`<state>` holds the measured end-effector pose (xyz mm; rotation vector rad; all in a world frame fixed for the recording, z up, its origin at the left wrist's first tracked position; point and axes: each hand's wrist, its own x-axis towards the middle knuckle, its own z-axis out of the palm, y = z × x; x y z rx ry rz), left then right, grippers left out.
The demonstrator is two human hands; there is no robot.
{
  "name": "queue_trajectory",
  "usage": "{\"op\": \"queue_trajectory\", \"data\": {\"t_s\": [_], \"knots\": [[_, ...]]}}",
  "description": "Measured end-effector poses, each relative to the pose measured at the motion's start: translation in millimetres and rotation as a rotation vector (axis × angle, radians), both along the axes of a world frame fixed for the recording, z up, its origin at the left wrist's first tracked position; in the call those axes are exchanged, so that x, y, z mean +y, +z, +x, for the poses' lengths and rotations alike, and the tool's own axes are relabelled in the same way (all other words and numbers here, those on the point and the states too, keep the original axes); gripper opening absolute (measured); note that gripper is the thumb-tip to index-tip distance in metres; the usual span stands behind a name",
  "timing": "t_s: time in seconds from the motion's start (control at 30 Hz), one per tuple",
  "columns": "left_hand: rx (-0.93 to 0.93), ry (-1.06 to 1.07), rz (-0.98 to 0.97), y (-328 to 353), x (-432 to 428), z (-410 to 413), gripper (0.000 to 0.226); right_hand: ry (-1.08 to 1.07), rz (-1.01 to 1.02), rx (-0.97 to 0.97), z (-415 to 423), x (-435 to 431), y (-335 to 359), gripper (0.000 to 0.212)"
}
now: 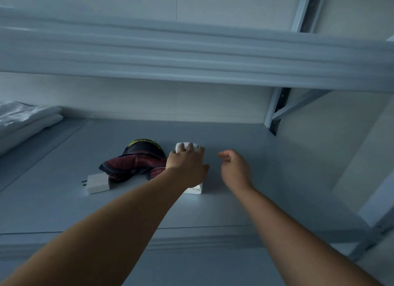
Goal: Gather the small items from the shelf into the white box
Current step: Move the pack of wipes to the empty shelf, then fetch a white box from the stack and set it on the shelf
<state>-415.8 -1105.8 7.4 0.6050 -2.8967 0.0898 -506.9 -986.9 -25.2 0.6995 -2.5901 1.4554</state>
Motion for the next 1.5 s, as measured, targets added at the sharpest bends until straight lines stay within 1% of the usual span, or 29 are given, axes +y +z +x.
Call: {"op": "queue_trajectory", "data": {"t_s": [0.1, 0.2, 0.43, 0.57, 0.77, 0.93, 1.1, 1.3, 1.5], "knots": [[0.021, -0.058, 0.003, -3, 4, 6, 0.059, -0.051, 0.018, 0.016, 14, 14, 2, 0.038], [0.047, -0.112, 0.013, -4, 7, 11, 0.052, -0.101, 0.058, 0.045, 31, 28, -1, 0.037], [0.059, -0.197, 0.019, -1, 30, 27, 0.042, -0.165, 0.157, 0.098, 61, 64, -4, 0.032], [0.068, -0.239, -0.005, -3, 50, 34, 0.041, -0.201, 0.255, 0.160, 75, 84, -5, 0.030], [0.052, -0.325, -0.009, -9, 97, 40, 0.042, -0.270, 0.311, 0.190, 104, 134, -8, 0.030], [0.035, -0.438, -0.008, -20, 168, 60, 0.041, -0.344, 0.353, 0.198, 140, 207, -12, 0.032], [0.031, -0.549, -0.007, -23, 252, 95, 0.042, -0.441, 0.386, 0.150, 197, 296, -17, 0.039], [0.000, -0.750, -0.031, -27, 372, 150, 0.043, -0.625, 0.424, 0.075, 275, 411, -22, 0.044], [0.029, -0.966, -0.074, -26, 495, 189, 0.045, -0.817, 0.413, 0.040, 347, 522, -21, 0.040]]}}
